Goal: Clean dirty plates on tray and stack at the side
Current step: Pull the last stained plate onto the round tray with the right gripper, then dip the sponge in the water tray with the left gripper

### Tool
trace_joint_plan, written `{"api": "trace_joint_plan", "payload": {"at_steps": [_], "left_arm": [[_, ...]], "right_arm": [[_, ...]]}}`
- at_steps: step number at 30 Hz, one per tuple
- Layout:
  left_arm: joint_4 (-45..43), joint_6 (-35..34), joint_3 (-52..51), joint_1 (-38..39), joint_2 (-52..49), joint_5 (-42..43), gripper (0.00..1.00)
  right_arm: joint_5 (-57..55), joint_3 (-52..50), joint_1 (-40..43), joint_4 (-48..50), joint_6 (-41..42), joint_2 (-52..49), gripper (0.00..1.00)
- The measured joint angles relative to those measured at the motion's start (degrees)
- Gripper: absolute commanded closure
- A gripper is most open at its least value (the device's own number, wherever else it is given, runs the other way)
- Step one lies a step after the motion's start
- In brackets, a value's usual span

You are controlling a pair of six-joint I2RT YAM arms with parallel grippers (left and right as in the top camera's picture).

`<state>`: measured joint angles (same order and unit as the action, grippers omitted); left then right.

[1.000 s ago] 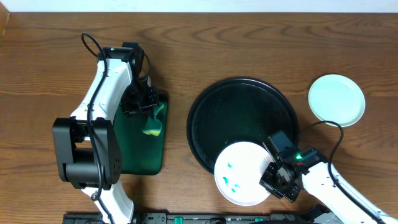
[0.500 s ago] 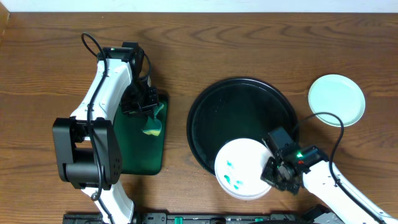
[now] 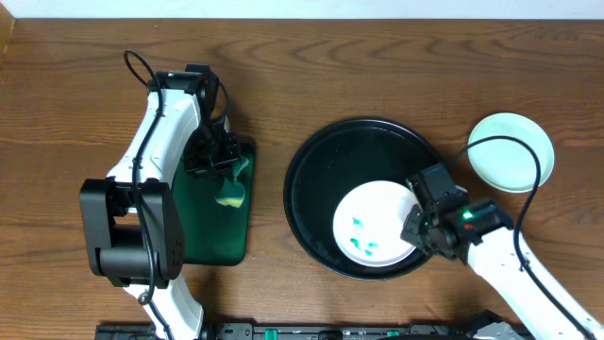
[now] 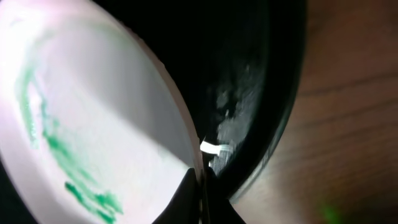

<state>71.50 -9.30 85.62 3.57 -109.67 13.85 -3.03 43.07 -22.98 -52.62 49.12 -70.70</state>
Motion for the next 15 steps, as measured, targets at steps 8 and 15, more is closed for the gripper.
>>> {"api": "trace_joint_plan", "payload": {"at_steps": [8, 15], "left_arm": [[-0.85, 0.61, -0.02, 0.00, 0.00, -0.94, 0.93], [-5.73, -1.33, -1.20, 0.00, 0.00, -11.26, 0.93]], "right_arm": [[0.81, -0.55, 2.60, 10.58, -5.18, -11.41, 0.99], [2.67, -0.59, 2.78, 15.15, -9.09, -16.04, 0.99]]}}
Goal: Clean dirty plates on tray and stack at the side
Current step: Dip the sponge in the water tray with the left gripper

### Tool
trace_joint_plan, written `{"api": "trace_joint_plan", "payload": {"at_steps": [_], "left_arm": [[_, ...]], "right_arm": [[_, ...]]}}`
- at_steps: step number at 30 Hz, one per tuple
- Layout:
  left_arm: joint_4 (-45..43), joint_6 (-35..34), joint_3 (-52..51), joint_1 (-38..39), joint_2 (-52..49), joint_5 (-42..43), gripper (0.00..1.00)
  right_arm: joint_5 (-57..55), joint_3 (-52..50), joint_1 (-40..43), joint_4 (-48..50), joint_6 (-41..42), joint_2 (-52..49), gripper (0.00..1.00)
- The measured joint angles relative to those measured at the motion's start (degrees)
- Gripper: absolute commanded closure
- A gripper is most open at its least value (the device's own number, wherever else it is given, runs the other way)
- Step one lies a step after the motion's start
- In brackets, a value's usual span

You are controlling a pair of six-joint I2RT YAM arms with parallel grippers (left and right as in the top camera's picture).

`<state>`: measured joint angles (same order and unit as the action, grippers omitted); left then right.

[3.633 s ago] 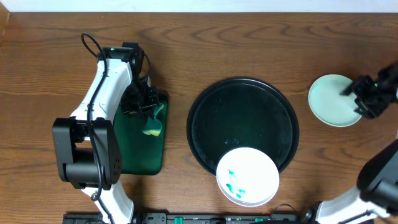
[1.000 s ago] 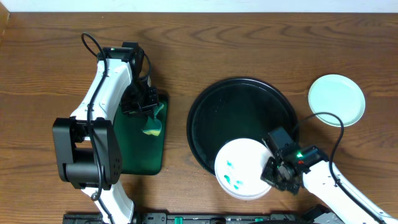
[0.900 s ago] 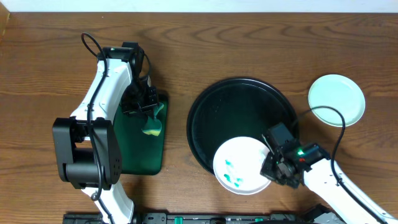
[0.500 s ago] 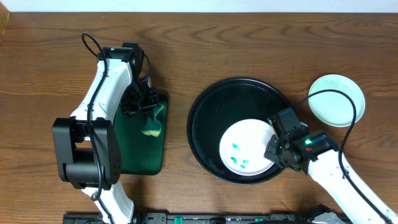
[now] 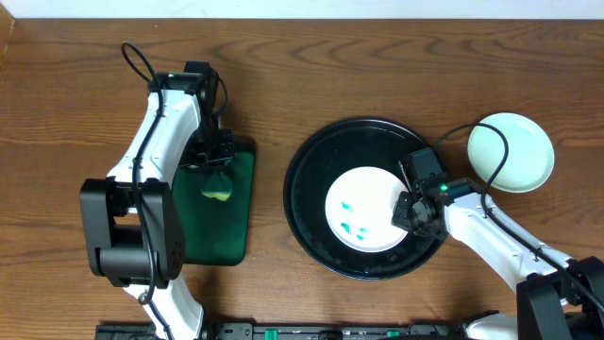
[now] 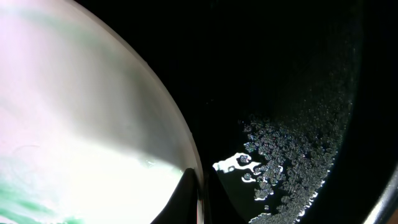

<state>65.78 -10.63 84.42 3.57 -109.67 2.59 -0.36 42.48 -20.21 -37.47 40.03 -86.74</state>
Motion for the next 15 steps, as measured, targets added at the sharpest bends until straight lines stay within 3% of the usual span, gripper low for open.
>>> {"api": "trace_joint_plan", "payload": {"at_steps": [15], "left_arm": [[-10.80, -1.53, -10.78, 0.00, 0.00, -2.71, 0.93]], "right_arm": [[7.45, 0.00, 6.23, 0.66, -8.41, -0.44, 0.99]]}}
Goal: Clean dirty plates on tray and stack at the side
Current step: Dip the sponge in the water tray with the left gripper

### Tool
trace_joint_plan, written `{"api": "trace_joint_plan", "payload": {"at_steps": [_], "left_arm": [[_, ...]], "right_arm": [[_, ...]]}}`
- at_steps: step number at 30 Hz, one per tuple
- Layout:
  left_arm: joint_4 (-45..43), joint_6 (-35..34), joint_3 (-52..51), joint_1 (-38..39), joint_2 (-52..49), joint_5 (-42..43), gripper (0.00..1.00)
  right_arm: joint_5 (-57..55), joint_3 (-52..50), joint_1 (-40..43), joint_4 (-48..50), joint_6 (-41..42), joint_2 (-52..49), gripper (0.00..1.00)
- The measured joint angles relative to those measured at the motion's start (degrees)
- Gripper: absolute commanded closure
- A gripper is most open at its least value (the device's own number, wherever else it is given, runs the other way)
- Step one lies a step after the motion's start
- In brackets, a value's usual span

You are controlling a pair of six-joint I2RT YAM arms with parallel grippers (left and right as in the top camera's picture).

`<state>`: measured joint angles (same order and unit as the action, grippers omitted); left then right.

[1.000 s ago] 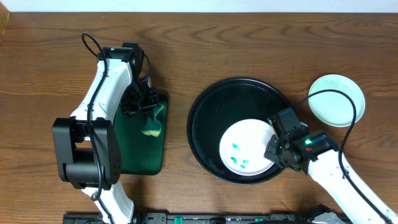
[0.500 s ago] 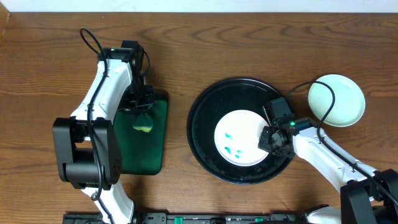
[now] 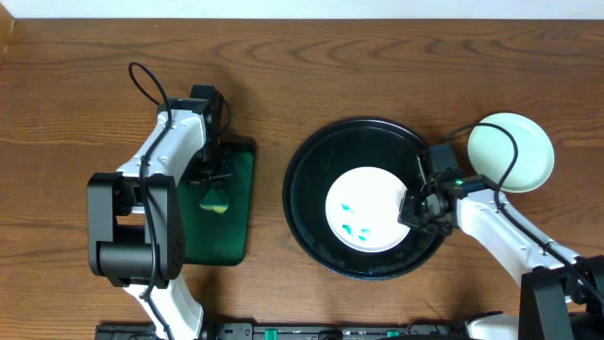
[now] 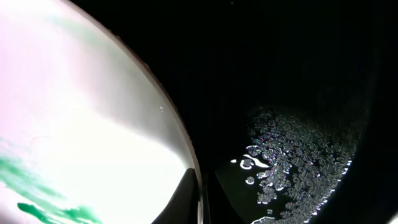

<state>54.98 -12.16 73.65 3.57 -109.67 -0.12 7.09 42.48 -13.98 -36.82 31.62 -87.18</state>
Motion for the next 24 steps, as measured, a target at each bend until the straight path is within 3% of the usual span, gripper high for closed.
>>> {"api": "trace_joint_plan", "payload": {"at_steps": [7, 17, 24], "left_arm": [[-0.07, -0.09, -0.02, 0.00, 1.57, 0.63, 0.93], [6.23, -2.60, -0.02, 0.00, 19.12, 1.99, 0.93], [6.93, 0.96, -0.02, 1.46, 19.76, 16.98, 0.93]], "right_arm": [[0.87, 0.00, 0.59, -0.02, -1.27, -0.09, 0.99], [0.94, 0.00, 0.70, 0.11, -1.29, -0.09, 0.99], [2.16, -0.02, 4.15, 1.92, -1.92, -0.37, 0.99]]}}
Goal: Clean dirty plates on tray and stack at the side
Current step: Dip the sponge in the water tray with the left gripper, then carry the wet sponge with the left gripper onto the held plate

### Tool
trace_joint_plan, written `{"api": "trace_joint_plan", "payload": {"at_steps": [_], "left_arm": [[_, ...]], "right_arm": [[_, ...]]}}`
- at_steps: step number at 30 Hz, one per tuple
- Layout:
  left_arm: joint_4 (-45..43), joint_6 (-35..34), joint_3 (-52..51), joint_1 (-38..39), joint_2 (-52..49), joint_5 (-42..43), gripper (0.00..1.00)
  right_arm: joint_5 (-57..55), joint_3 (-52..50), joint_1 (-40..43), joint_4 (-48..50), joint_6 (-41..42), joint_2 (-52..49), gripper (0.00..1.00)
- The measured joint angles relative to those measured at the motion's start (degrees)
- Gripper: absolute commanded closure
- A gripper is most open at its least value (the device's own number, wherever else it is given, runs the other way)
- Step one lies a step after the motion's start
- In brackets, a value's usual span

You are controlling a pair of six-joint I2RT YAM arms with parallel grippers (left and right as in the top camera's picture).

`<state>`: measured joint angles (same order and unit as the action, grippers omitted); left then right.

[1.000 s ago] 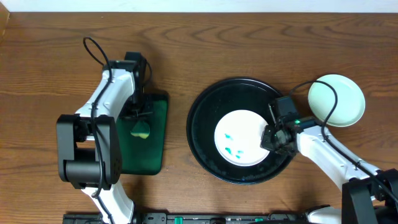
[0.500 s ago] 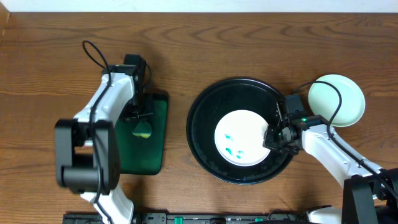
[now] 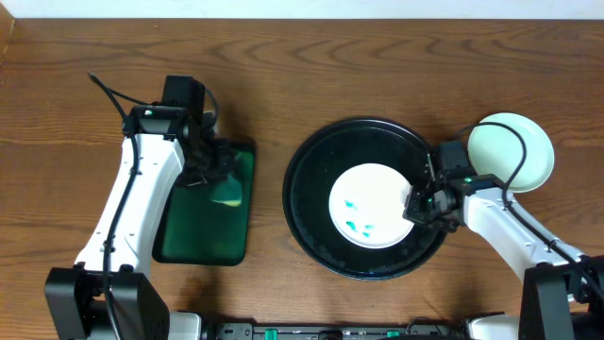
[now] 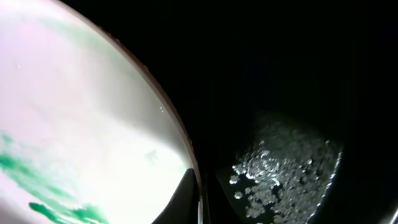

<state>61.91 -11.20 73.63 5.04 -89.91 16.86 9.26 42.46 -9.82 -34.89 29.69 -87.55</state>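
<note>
A white plate (image 3: pixel 371 207) smeared with green lies in the round black tray (image 3: pixel 304 161). My right gripper (image 3: pixel 416 205) is at the plate's right edge, shut on its rim. The right wrist view shows that gripper (image 4: pixel 199 200) pinching the rim of the white plate (image 4: pixel 81 118), with the wet black tray (image 4: pixel 286 106) behind. My left gripper (image 3: pixel 215 168) hangs over the green tray (image 3: pixel 198 241), shut on a yellow-green sponge (image 3: pixel 227 195).
A clean pale green plate (image 3: pixel 511 151) sits on the wood to the right of the black tray, close to my right arm. Water drops (image 4: pixel 280 168) lie on the black tray's floor. Brown table surrounds both trays.
My left arm has unfolded, and its gripper and the sponge sit slightly further right over the green tray. The right gripper still grips the plate rim; the plate has shifted a touch to the right.
At first the stained plate lay at the black tray's lower right with my right gripper shut on its rim. Then it was nearer the tray's middle and has stayed about there. My left gripper kept the sponge over the green tray throughout, shifting a little.
</note>
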Motion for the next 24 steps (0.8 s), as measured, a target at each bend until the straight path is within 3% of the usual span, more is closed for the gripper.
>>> {"api": "trace_joint_plan", "payload": {"at_steps": [9, 14, 19, 24], "left_arm": [[-4.59, 2.67, 0.00, 12.90, 0.00, 17.68, 0.93], [-10.62, 0.92, 0.00, 20.31, -0.74, 22.10, 0.93], [-13.16, -2.10, 0.00, 24.06, -7.78, 23.67, 0.93], [-21.88, -4.02, 0.00, 28.48, -17.75, 28.28, 0.93]], "right_arm": [[1.84, 0.00, 1.70, 1.75, -3.52, -0.20, 0.99], [1.99, 0.00, 1.70, 1.84, -3.87, -0.20, 0.99], [2.49, 0.00, 1.70, 1.86, -3.87, -0.20, 0.99], [2.99, -0.04, 1.70, 1.79, -3.89, -0.20, 0.99]]}}
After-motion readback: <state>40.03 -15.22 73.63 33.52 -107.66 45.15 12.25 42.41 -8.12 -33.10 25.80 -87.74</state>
